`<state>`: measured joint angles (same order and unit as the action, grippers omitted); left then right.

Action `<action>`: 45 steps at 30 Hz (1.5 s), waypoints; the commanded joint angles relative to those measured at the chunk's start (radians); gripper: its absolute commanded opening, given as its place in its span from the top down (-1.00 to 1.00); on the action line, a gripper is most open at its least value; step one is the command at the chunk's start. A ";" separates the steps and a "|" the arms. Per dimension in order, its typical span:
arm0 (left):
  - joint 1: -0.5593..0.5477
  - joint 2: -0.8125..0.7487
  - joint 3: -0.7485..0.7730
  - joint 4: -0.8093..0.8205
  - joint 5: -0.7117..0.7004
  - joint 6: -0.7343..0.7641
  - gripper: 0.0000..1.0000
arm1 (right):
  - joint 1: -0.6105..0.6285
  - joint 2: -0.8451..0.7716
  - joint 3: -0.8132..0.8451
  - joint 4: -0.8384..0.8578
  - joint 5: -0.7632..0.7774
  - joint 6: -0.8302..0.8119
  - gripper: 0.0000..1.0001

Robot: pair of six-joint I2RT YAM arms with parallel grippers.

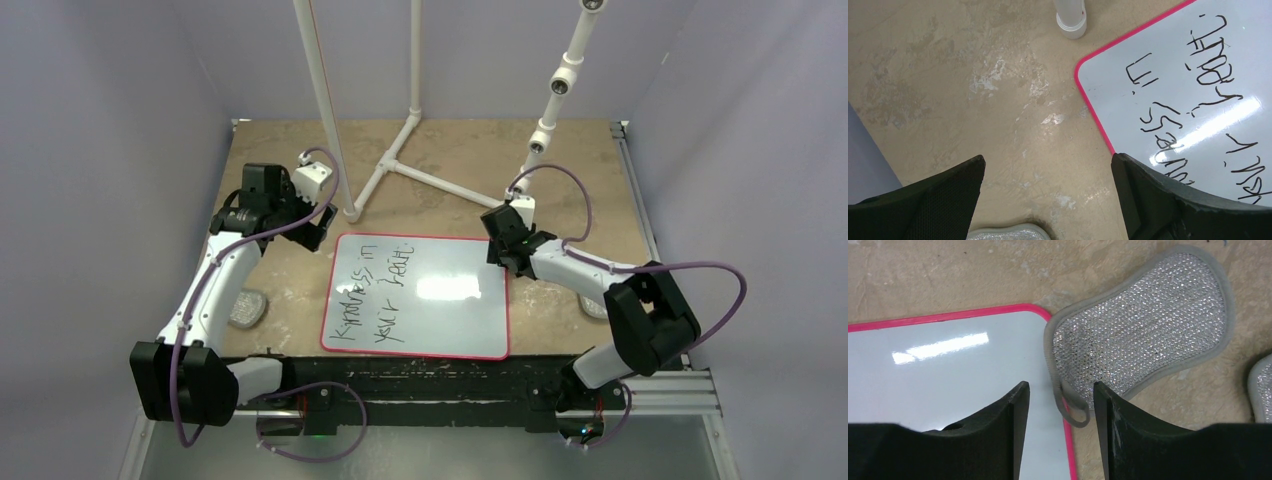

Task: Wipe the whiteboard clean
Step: Pick up the whiteboard eraser from the center of the board.

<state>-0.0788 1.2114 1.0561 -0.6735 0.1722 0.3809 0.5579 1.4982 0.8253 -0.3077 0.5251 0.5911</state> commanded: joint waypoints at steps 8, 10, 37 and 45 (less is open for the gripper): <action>0.007 -0.024 0.004 0.009 0.030 0.011 -0.90 | 0.002 0.059 0.033 -0.007 -0.002 -0.006 0.08; 0.007 -0.026 0.002 0.011 0.032 0.013 -0.90 | 0.001 0.081 0.041 -0.026 0.002 0.004 0.10; 0.004 -0.308 -0.059 -0.057 0.689 0.319 -0.99 | 0.315 -0.256 0.265 0.241 -0.427 0.420 1.00; 0.005 -0.513 -0.133 -0.032 0.748 0.304 -0.99 | 0.449 -0.202 0.256 0.593 -0.371 0.738 1.00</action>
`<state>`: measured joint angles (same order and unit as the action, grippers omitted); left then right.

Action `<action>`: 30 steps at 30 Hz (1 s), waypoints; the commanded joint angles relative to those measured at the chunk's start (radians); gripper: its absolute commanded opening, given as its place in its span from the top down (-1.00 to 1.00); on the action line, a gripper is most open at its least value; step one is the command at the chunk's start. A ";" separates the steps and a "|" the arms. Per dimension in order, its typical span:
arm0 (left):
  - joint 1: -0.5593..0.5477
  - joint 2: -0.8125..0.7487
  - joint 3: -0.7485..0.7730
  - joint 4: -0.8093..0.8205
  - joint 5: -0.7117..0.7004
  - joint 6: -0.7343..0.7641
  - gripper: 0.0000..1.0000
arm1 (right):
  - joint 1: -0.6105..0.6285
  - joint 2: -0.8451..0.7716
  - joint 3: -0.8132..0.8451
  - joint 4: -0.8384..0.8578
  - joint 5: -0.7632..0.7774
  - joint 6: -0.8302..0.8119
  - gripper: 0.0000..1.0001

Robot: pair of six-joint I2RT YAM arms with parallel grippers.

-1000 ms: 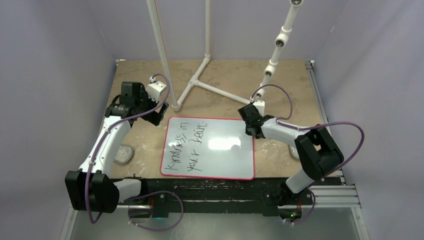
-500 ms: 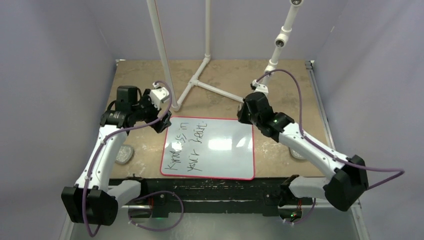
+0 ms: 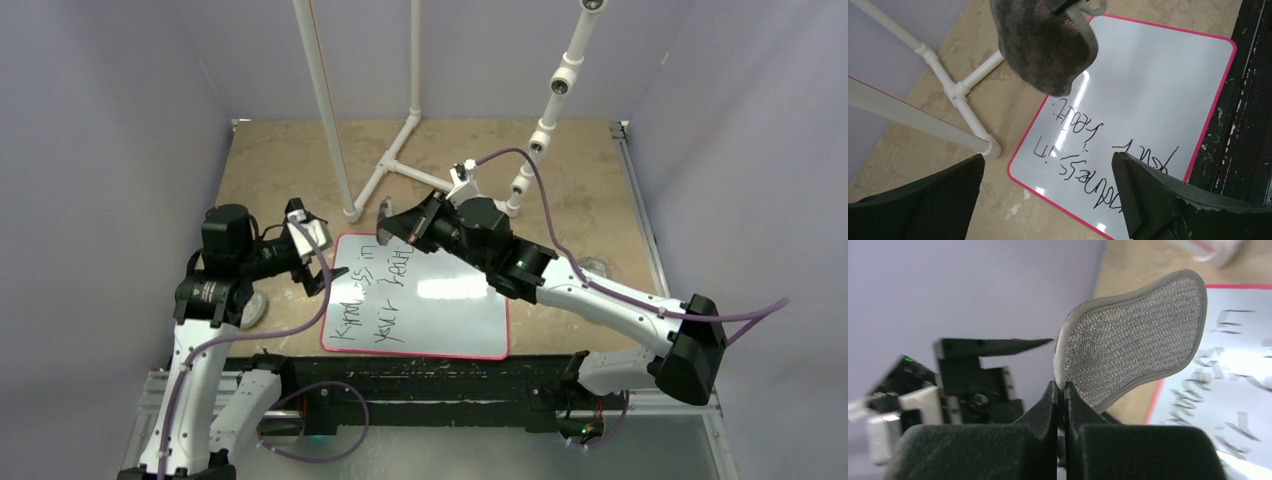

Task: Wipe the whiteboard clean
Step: Pick up the whiteboard eraser from the center of the board.

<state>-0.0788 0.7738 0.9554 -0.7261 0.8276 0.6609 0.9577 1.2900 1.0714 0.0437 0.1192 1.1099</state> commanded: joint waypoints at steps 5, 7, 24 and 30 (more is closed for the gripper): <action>0.005 -0.202 -0.110 0.207 0.071 -0.082 -0.99 | 0.161 0.057 0.048 0.301 0.150 0.339 1.00; 0.004 -0.234 -0.140 0.313 0.016 -0.142 -0.99 | 0.194 0.076 0.072 0.304 0.186 0.359 1.00; 0.005 -0.110 -0.044 0.256 -0.088 -0.037 1.00 | 0.274 0.079 0.050 0.327 0.283 0.392 1.00; 0.005 -0.113 -0.025 0.251 -0.103 0.014 1.00 | 0.273 0.009 0.058 0.152 0.239 0.328 0.23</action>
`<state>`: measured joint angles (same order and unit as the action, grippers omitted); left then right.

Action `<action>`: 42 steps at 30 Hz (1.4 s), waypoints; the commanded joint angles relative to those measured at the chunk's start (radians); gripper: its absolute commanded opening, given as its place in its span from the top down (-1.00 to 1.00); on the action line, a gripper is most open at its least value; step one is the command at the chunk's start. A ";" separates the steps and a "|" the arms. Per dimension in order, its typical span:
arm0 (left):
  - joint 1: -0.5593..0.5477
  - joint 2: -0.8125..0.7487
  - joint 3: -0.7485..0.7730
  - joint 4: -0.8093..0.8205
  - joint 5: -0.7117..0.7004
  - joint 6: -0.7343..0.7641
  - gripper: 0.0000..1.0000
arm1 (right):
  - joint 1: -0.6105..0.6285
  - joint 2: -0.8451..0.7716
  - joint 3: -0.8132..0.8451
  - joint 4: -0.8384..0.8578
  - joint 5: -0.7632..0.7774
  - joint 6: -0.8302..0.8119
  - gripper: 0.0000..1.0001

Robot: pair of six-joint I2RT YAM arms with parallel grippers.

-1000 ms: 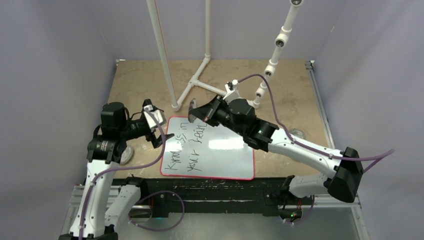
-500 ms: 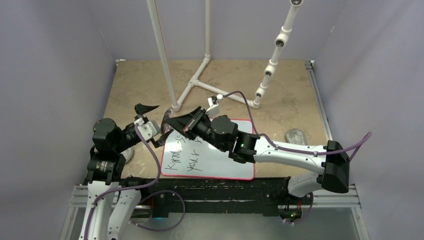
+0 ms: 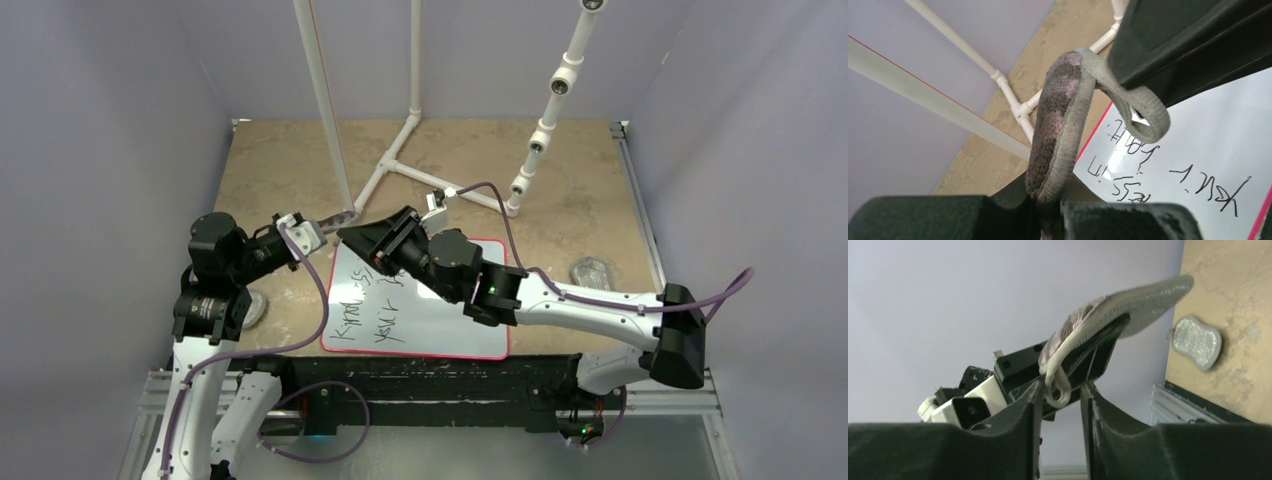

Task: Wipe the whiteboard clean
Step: Pick up the whiteboard eraser from the center of the board.

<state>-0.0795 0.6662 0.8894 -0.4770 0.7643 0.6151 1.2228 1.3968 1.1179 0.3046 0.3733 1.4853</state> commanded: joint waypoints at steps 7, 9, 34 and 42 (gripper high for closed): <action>0.005 -0.041 -0.010 0.006 -0.046 0.215 1.00 | -0.004 -0.191 0.140 -0.357 -0.039 -0.210 -0.42; 0.005 -0.036 -0.001 0.013 -0.037 0.219 1.00 | -0.005 -0.186 0.156 -0.389 -0.065 -0.199 -0.44; 0.006 -0.030 0.048 -0.116 0.066 0.288 1.00 | -0.075 0.032 0.053 0.063 -0.263 -0.064 -0.11; 0.006 -0.032 0.033 -0.160 0.057 0.285 1.00 | -0.074 -0.004 0.005 0.054 -0.216 -0.070 0.94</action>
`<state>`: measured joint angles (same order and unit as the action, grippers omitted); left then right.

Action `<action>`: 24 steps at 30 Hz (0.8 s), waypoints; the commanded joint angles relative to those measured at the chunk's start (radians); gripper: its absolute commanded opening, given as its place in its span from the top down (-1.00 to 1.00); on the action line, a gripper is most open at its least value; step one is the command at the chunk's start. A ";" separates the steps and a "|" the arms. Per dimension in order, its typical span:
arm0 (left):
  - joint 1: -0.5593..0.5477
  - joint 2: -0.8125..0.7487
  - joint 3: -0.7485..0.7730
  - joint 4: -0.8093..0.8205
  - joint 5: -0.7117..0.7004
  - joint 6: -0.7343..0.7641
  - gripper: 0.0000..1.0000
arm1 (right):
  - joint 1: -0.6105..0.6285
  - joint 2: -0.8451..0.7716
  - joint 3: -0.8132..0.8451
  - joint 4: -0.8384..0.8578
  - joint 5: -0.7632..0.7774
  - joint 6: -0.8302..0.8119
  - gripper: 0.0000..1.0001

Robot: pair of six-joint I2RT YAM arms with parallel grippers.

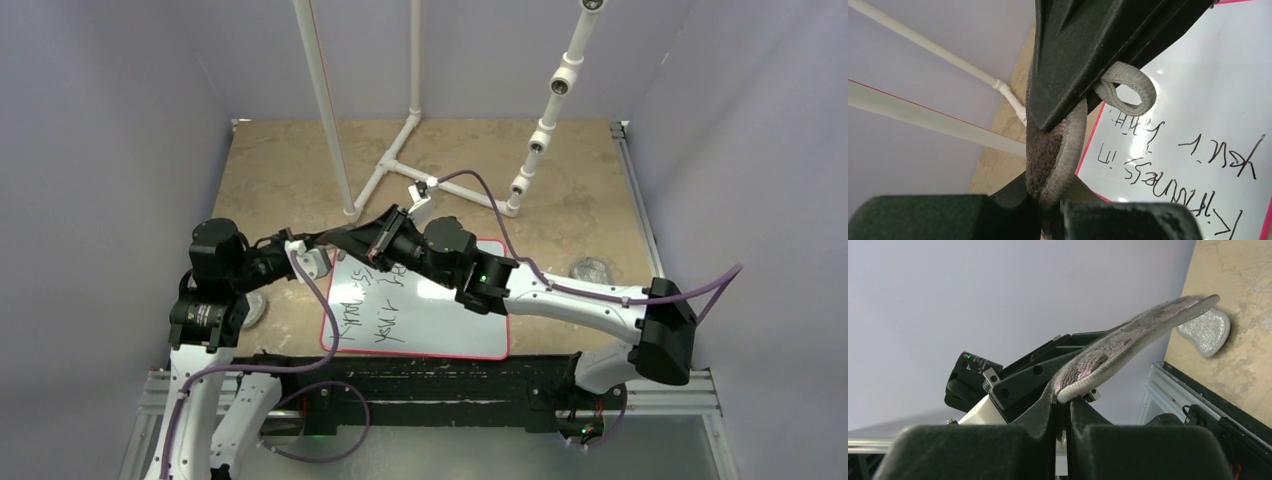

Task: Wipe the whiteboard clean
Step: Pick up the whiteboard eraser from the center of the board, then erase the whiteboard at the center of the board.

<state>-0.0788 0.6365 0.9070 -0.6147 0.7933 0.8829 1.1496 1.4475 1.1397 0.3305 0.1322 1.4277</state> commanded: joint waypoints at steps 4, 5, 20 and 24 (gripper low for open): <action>0.005 0.023 -0.010 0.023 -0.041 -0.147 0.09 | -0.022 -0.122 0.002 -0.202 0.090 -0.097 1.00; 0.004 0.036 -0.010 0.016 -0.069 -0.163 0.04 | -0.031 -0.142 0.023 -0.300 0.110 -0.120 1.00; 0.005 0.377 -0.008 -0.022 -0.486 -0.449 -0.36 | -0.219 -0.158 0.101 -1.347 -0.066 -0.661 1.00; 0.005 0.419 -0.011 -0.032 -0.563 -0.459 -0.81 | -0.260 -0.068 0.065 -1.219 -0.176 -0.741 1.00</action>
<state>-0.0788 1.0306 0.8982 -0.6533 0.3435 0.4725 0.9230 1.3163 1.2282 -0.9016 0.1001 0.8410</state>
